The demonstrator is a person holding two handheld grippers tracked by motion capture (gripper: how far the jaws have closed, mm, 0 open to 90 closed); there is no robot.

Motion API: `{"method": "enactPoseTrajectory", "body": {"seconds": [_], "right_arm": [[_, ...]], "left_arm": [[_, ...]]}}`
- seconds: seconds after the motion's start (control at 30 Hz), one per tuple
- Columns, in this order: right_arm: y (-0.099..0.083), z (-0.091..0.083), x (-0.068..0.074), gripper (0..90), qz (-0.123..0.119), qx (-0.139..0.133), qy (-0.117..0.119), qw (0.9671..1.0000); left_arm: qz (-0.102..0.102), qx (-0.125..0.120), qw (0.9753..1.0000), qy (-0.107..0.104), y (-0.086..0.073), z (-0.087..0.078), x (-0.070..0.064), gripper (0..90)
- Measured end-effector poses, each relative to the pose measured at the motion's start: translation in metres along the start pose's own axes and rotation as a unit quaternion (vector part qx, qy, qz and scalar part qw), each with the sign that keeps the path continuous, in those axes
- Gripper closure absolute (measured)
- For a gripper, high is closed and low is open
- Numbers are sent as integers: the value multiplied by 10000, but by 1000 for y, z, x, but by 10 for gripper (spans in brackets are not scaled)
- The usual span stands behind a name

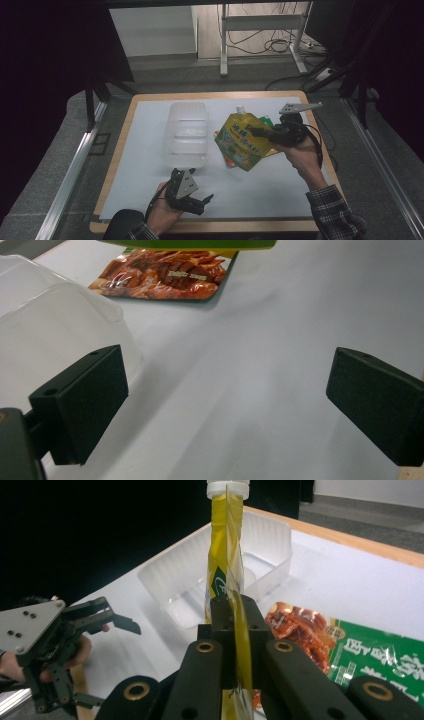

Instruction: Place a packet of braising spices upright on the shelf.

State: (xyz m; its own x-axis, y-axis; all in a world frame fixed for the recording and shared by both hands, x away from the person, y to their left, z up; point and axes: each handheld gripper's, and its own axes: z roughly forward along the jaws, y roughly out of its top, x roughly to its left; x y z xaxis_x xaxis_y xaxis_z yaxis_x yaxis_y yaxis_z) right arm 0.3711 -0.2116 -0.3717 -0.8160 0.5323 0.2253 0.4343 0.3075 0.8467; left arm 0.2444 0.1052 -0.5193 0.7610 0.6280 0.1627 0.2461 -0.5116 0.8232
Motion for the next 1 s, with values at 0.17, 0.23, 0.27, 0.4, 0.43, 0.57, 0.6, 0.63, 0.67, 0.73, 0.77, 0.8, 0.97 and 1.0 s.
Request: {"method": "enactPoseTrajectory", "body": {"seconds": [0.17, 0.23, 0.27, 0.4, 0.43, 0.57, 0.6, 0.63, 0.67, 0.73, 0.77, 0.8, 0.97, 1.0], "right_arm": [[9, 6, -3, 884, -37, -44, -48, 10000], [13, 8, -4, 884, -70, -57, -82, 9999], [15, 9, -4, 884, -77, -58, -89, 9999], [23, 13, -5, 884, -154, -35, -128, 9998], [26, 14, -6, 884, -169, -48, -132, 9998], [34, 17, -9, 884, -234, -43, -157, 9996], [36, 19, -10, 884, -258, -38, -171, 9995], [38, 20, -11, 884, -279, -34, -186, 9994], [40, 21, -11, 884, -286, -27, -192, 9994], [44, 24, -13, 884, -303, -4, -216, 9993], [46, 27, -15, 884, -321, 0, -222, 9992], [47, 28, -16, 884, -324, 15, -225, 9992], [55, 36, -20, 884, -380, 36, -222, 9990], [59, 41, -22, 884, -387, 61, -225, 9990]], "left_arm": [[-24, 10, 10000, 28, -1, -2, 1, 29], [-13, 15, 10000, 26, -1, -2, 1, 29], [17, 44, 10000, 22, -1, -3, 2, 29], [-7, 56, 10000, 7, -2, -2, 0, 29], [-1, 57, 10000, 6, -3, -3, 0, 29], [-5, 62, 10000, 41, -4, -5, 0, 28], [22, 85, 10000, 37, -4, -6, 0, 28], [26, 95, 9999, 38, -4, -6, 0, 28], [-19, 64, 10000, 49, -4, -6, 0, 27], [-24, 67, 10000, 43, -4, -6, 0, 26], [-26, 69, 10000, 42, -4, -6, 0, 26], [-20, 76, 10000, 47, -5, -6, 0, 26], [-35, 72, 10000, 51, -5, -8, 0, 26], [-6, 105, 9999, 61, -6, -9, 0, 26]]}}
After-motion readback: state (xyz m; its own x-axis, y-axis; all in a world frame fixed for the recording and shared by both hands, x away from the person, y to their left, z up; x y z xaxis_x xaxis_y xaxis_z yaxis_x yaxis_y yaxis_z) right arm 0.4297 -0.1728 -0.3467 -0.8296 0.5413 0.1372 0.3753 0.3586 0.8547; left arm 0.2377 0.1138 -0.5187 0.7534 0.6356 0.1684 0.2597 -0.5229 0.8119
